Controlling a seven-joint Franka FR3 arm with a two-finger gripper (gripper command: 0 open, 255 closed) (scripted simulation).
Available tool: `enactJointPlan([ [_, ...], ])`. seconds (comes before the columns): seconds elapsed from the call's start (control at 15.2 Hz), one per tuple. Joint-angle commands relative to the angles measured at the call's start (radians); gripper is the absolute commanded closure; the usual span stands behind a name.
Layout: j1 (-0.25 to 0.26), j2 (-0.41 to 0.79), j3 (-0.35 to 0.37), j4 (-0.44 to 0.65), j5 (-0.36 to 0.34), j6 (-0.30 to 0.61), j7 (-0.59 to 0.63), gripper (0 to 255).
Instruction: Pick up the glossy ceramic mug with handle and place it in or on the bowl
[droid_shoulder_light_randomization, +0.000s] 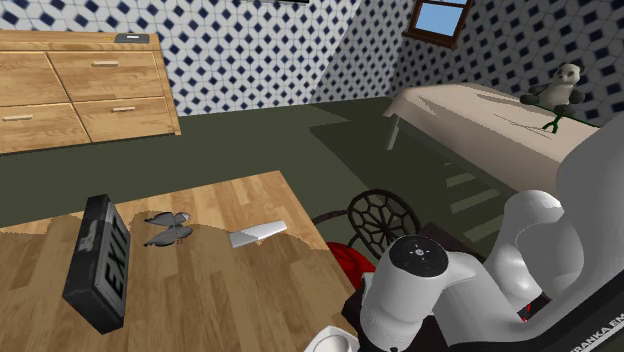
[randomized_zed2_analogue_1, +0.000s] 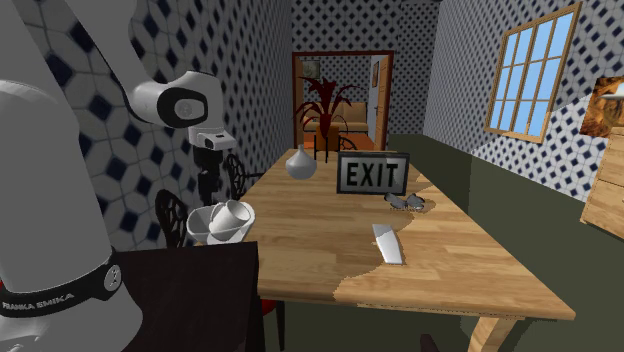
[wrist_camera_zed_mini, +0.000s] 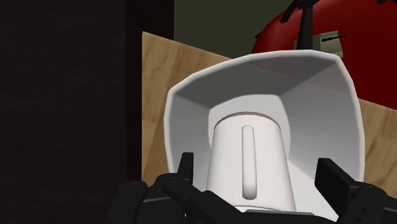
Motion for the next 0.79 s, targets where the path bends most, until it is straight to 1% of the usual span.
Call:
enactJointPlan([
  [0.0, 0.013, -0.055, -0.016, 0.004, 0.023, -0.057, -0.017, 0],
  [0.2, 0.037, -0.189, -0.064, 0.021, 0.047, -0.207, -0.040, 0],
  [0.73, 0.038, -0.188, -0.065, 0.021, 0.046, -0.206, -0.039, 0],
])
